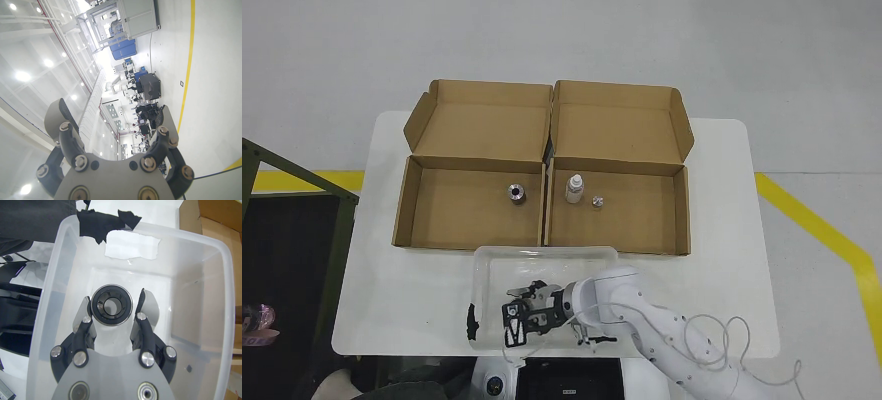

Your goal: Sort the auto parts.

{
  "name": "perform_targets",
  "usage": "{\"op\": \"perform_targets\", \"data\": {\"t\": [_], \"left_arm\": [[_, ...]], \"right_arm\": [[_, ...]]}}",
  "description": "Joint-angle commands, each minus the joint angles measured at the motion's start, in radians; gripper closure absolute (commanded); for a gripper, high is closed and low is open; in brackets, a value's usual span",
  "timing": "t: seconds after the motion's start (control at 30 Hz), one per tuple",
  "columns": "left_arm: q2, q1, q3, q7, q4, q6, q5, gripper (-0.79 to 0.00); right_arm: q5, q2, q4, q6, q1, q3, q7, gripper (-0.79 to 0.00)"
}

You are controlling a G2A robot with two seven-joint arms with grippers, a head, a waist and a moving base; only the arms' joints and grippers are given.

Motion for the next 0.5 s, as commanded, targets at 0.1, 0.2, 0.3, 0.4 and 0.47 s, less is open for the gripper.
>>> {"op": "perform_targets", "data": {"t": [0.1,0.2,0.3,0.4,0.47], "left_arm": [[0.000,0.000,0.000,0.000,0.000,0.000,0.000,-0.785],[0.000,0.000,0.000,0.000,0.000,0.000,0.000,-0.785],[0.000,0.000,0.000,0.000,0.000,0.000,0.000,-0.785],[0.000,0.000,0.000,0.000,0.000,0.000,0.000,-0.785],[0.000,0.000,0.000,0.000,0.000,0.000,0.000,-0.785]], "right_arm": [[0.014,-0.005,0.032,0.005,0.020,-0.016,-0.015,-0.477],[0.023,-0.007,0.047,0.006,0.031,-0.021,-0.031,-0.443],[0.029,-0.008,0.054,-0.005,0.041,-0.028,-0.049,-0.323],[0.032,-0.009,0.056,-0.005,0.046,-0.033,-0.059,-0.132],[0.037,-0.010,0.057,-0.002,0.049,-0.034,-0.069,0.000]]}}
